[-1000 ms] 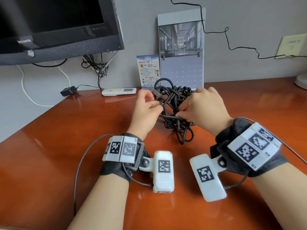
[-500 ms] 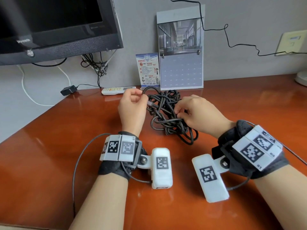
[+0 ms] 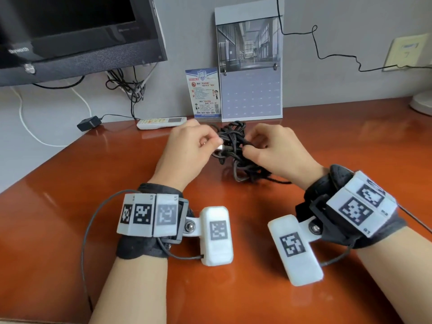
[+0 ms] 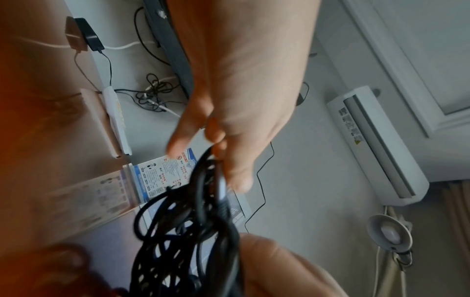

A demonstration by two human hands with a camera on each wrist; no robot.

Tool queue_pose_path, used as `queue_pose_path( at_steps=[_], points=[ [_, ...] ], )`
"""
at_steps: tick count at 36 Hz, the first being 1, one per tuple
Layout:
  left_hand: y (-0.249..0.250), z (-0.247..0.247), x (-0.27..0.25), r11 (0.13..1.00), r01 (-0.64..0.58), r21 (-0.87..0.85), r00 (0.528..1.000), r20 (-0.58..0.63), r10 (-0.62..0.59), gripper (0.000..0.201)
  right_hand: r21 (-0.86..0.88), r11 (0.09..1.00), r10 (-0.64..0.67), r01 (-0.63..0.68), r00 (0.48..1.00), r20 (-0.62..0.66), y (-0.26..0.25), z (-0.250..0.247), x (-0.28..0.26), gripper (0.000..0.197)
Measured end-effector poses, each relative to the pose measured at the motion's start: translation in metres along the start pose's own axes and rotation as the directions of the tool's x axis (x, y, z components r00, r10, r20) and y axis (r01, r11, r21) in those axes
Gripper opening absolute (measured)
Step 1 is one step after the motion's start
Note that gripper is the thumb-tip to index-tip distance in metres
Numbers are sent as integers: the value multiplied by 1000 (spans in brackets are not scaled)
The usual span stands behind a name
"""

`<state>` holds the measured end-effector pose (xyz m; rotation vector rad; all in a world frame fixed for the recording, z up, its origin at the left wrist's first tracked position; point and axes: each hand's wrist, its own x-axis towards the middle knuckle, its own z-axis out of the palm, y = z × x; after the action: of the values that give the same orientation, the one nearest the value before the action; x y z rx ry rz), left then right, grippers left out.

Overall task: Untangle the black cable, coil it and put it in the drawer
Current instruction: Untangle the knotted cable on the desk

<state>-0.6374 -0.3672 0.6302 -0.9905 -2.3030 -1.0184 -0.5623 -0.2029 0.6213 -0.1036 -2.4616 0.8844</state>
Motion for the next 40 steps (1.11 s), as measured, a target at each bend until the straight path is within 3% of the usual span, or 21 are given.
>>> queue_pose_path(
  at_steps=[2,4,9,13,20,24,27,30,33,37,40],
  points=[
    [-3,1,-3,997,12,71,985,173,-24,10,-44,999,9,-7,1000,30,0,-1,1,7],
    [-5,1,-6,989,37,146,938,335,-85,9,-119,992,-20,31,995,93,2,-2,0,15],
    [-2,10,-9,975,48,219,826,540,-162,8,-236,969,-34,67,989,142,4,3,3,29],
    [-2,14,-8,976,50,214,858,491,-151,22,-267,961,-35,68,991,127,6,4,4,32],
    [8,13,-6,921,32,389,908,373,-189,11,-272,958,-58,90,991,123,8,5,5,31],
    [11,12,-6,880,51,472,890,379,-255,15,-265,960,-50,86,989,140,7,5,6,23],
    [12,13,-6,875,19,483,862,436,-259,19,-264,961,-39,75,989,139,7,5,6,28],
    [14,15,-7,891,4,453,867,442,-228,10,-232,969,-51,83,989,141,9,3,3,37],
    [12,15,-11,939,67,338,896,393,-206,12,-185,977,-76,104,985,156,10,-5,0,40],
    [13,16,-10,980,141,142,941,288,-177,3,-15,1000,-1,3,989,147,15,-16,-2,40],
    [15,20,-11,987,129,95,954,261,-150,4,86,995,47,-58,991,124,18,-17,-3,42]
  ],
)
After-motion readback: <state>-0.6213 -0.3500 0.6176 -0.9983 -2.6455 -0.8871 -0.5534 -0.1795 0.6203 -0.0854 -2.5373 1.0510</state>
